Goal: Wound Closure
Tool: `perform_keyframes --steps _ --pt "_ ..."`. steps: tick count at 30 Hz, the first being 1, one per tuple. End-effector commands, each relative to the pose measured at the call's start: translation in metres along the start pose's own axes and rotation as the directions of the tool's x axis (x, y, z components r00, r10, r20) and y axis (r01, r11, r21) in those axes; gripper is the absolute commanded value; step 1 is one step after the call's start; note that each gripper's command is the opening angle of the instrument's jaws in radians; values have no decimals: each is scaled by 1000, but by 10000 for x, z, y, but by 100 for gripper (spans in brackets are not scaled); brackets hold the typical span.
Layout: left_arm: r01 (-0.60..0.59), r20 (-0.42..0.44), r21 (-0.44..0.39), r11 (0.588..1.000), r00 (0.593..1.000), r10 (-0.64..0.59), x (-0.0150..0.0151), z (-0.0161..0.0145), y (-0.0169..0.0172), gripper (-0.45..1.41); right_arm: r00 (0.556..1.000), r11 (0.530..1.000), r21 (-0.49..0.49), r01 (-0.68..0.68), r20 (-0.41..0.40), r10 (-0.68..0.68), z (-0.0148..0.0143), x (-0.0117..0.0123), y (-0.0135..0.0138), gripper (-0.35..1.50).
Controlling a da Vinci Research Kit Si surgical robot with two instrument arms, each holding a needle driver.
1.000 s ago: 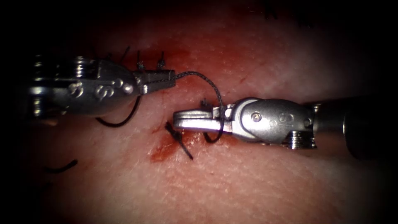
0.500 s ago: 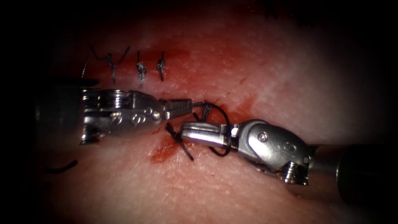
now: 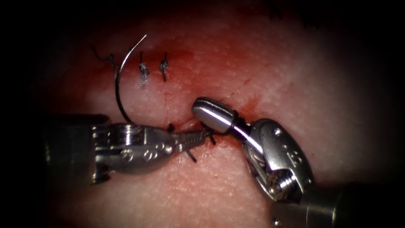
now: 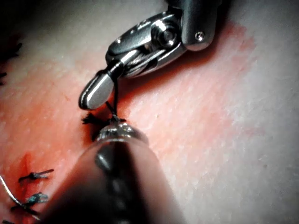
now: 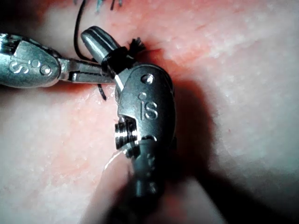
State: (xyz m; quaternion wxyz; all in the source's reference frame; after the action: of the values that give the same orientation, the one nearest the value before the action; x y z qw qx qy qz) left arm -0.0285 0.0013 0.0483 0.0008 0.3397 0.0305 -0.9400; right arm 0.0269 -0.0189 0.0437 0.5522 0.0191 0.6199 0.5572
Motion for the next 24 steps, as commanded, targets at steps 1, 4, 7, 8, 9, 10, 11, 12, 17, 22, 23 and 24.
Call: perform_keyframes --steps 1,4,7,8,9,10,11,12,17,22,23,24 --pt "0 0 -1 1000 1000 0 2 8 5 -45 1000 999 -43 -2 22 3 3 -12 -6 -32" --pt "6 -1 -1 1000 1000 -6 6 6 11 -45 998 991 -136 10 68 -1 3 -17 -11 9" --pt "7 14 10 1000 1000 -8 9 5 14 -45 996 982 -187 29 89 -13 2 -23 -15 51" --pt "9 19 13 1000 1000 -9 10 4 14 -45 996 980 -198 28 87 -10 1 -24 -16 61" --pt "10 19 12 1000 1000 -10 10 4 13 -45 997 978 -208 25 83 -7 0 -25 -16 68" --pt "17 18 12 1000 1000 -17 11 4 12 -45 997 975 -222 17 77 0 -2 -27 -16 71" --pt "19 27 14 1000 999 -20 12 4 10 -45 998 966 -260 12 60 4 -7 -28 -14 73" --pt "19 27 14 1000 999 -20 12 4 10 -45 998 966 -260 12 60 4 -7 -28 -14 73" --pt "28 34 21 999 999 -28 18 11 4 -45 998 932 -357 -62 -27 56 -19 -24 -1 69" --pt "30 37 24 999 999 -31 18 13 2 -45 990 913 -383 -143 -57 131 -17 -25 5 61" --pt "30 38 25 999 999 -31 19 13 1 -45 988 910 -384 -157 -58 146 -16 -26 6 61" --pt "30 38 25 999 999 -31 19 14 1 -45 986 906 -391 -164 -56 154 -16 -27 7 61"
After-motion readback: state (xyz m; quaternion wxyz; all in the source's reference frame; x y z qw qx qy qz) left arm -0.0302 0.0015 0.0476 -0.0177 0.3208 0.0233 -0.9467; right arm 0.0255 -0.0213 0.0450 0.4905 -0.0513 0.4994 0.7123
